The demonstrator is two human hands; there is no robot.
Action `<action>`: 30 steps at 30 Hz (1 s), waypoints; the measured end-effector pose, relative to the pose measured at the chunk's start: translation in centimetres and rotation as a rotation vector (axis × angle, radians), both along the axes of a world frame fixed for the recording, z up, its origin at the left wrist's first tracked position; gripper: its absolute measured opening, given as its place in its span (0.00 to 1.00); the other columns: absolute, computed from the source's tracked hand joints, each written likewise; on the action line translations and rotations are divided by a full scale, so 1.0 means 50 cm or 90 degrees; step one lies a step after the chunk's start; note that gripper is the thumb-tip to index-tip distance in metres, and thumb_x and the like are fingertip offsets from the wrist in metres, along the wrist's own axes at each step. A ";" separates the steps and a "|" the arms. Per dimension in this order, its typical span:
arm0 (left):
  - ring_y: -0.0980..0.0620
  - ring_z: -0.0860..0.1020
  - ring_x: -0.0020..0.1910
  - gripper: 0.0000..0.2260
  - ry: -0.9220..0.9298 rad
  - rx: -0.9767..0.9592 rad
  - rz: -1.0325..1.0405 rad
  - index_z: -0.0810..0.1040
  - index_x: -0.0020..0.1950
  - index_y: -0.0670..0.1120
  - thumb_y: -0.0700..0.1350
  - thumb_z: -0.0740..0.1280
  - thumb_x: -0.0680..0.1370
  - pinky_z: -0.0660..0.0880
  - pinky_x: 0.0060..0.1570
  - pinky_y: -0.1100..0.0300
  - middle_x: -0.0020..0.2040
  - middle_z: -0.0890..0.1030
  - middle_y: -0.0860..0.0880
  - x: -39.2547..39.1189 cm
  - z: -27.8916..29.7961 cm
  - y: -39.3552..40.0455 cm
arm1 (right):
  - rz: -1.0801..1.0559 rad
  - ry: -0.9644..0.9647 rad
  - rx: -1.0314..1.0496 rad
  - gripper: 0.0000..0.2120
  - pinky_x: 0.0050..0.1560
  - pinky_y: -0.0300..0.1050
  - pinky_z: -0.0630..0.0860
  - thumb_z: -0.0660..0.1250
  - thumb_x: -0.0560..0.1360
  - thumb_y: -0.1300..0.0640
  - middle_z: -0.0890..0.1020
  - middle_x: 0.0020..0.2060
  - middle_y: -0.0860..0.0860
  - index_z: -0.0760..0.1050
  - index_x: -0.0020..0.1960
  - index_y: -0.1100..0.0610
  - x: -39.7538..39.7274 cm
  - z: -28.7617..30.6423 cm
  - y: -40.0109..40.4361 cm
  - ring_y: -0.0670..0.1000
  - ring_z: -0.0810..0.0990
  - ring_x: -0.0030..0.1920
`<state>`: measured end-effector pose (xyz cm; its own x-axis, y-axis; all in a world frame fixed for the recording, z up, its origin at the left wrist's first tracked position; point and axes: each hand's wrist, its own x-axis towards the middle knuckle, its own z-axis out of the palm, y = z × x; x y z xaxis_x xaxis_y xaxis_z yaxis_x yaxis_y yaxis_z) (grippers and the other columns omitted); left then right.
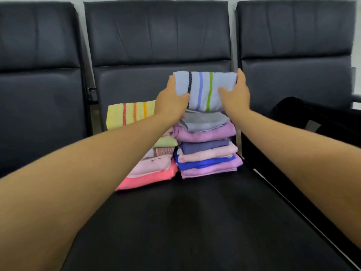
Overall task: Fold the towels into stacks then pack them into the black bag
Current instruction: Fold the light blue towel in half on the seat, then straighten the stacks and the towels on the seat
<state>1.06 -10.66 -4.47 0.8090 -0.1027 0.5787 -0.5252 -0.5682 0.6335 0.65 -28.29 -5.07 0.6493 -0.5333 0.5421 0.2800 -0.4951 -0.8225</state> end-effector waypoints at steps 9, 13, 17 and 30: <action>0.44 0.82 0.39 0.11 0.040 0.455 0.098 0.77 0.37 0.41 0.44 0.61 0.76 0.72 0.38 0.57 0.41 0.82 0.41 0.020 -0.008 0.012 | -0.079 0.246 -0.202 0.30 0.64 0.52 0.66 0.63 0.77 0.48 0.68 0.68 0.62 0.61 0.74 0.60 0.039 -0.112 -0.052 0.63 0.67 0.68; 0.54 0.75 0.19 0.15 0.107 0.327 0.049 0.76 0.34 0.43 0.47 0.60 0.78 0.71 0.26 0.66 0.28 0.79 0.48 -0.041 0.025 0.089 | -0.134 0.067 -0.221 0.21 0.54 0.49 0.67 0.64 0.77 0.52 0.74 0.60 0.59 0.70 0.67 0.58 -0.056 -0.094 -0.021 0.58 0.71 0.61; 0.51 0.79 0.26 0.13 0.162 0.342 0.026 0.81 0.42 0.45 0.51 0.62 0.78 0.73 0.28 0.65 0.34 0.82 0.50 -0.157 0.009 0.225 | 0.120 0.117 -0.217 0.11 0.45 0.42 0.68 0.64 0.77 0.57 0.76 0.37 0.46 0.75 0.59 0.56 -0.150 -0.105 0.108 0.50 0.75 0.42; 0.46 0.78 0.48 0.05 0.214 0.324 0.353 0.81 0.44 0.51 0.48 0.65 0.75 0.72 0.47 0.54 0.45 0.81 0.48 -0.465 -0.215 0.820 | 0.636 0.343 -0.300 0.07 0.48 0.48 0.78 0.63 0.76 0.57 0.80 0.32 0.45 0.79 0.42 0.52 -0.360 -0.261 0.697 0.45 0.77 0.35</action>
<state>-22.19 30.36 -15.21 0.9412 0.1787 0.2867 0.0885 -0.9494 0.3015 -17.34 6.57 -18.14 0.8612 0.5014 0.0837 0.3860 -0.5379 -0.7494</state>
